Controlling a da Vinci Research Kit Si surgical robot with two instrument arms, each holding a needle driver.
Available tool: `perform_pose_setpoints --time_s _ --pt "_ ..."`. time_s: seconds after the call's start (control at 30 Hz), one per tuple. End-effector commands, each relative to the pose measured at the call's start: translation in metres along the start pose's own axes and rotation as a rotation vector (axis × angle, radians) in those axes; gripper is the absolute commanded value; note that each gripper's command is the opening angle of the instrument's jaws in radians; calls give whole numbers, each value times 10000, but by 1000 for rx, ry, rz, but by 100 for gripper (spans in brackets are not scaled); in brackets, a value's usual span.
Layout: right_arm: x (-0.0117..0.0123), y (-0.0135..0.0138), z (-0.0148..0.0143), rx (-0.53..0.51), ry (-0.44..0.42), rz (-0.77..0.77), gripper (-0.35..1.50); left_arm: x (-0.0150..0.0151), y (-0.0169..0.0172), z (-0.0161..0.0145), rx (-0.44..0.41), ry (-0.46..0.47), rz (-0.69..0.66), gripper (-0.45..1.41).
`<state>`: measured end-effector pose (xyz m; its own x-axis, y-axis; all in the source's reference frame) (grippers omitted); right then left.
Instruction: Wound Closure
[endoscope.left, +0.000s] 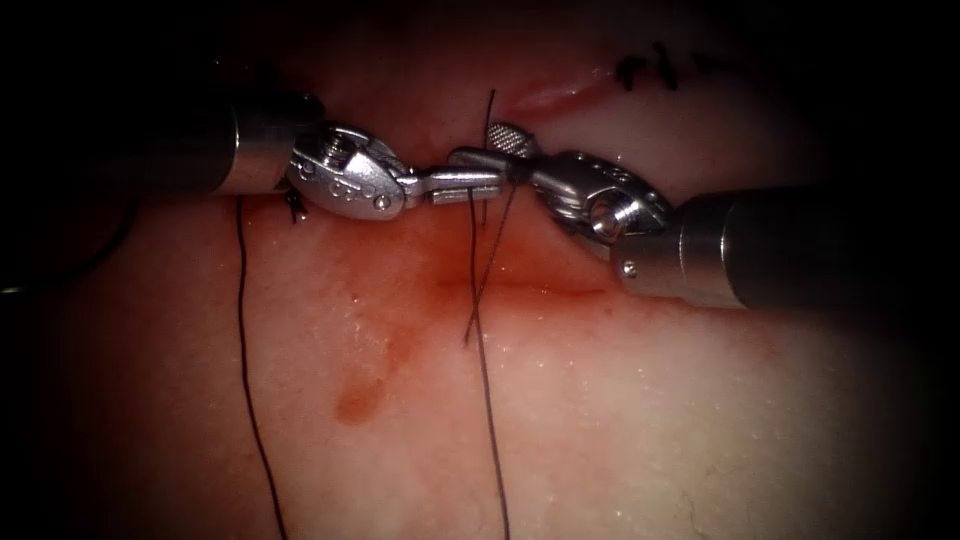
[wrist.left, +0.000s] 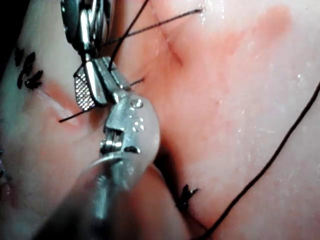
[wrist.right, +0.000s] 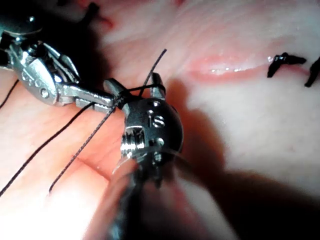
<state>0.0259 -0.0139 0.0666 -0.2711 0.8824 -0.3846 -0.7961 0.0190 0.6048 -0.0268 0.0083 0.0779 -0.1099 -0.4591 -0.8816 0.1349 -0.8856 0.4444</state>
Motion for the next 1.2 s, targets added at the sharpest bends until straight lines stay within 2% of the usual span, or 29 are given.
perform_pose_setpoints --time_s 0.03,0.37,0.47,0.53,0.57,0.6,0.63,0.67,0.83,1.2 --pt "-1 -6 9 -11 -2 -3 83 -5 -3 6 0 4 2 -45" --pt "-4 -5 21 -13 0 23 91 -6 -3 7 -3 3 2 -45" --pt "-4 -5 21 -3 10 25 88 -6 -3 6 -4 4 2 -45" --pt "-1 -7 18 4 26 32 69 -6 -3 6 -4 4 2 -45" --pt "-1 -8 18 9 32 35 49 -6 -3 6 -4 4 2 -45" --pt "-1 -9 16 7 33 35 0 -6 -3 6 -4 4 2 -45" --pt "-3 -9 14 -27 32 34 -35 -5 -3 6 -4 4 2 -45" --pt "-7 -10 12 -60 27 67 -35 -4 -2 4 -5 5 2 -45" --pt "-6 -13 8 -59 25 72 -35 1 1 0 -8 10 3 -45" --pt "1 -31 -8 45 105 67 -35 6 10 -23 -15 6 -5 -45"
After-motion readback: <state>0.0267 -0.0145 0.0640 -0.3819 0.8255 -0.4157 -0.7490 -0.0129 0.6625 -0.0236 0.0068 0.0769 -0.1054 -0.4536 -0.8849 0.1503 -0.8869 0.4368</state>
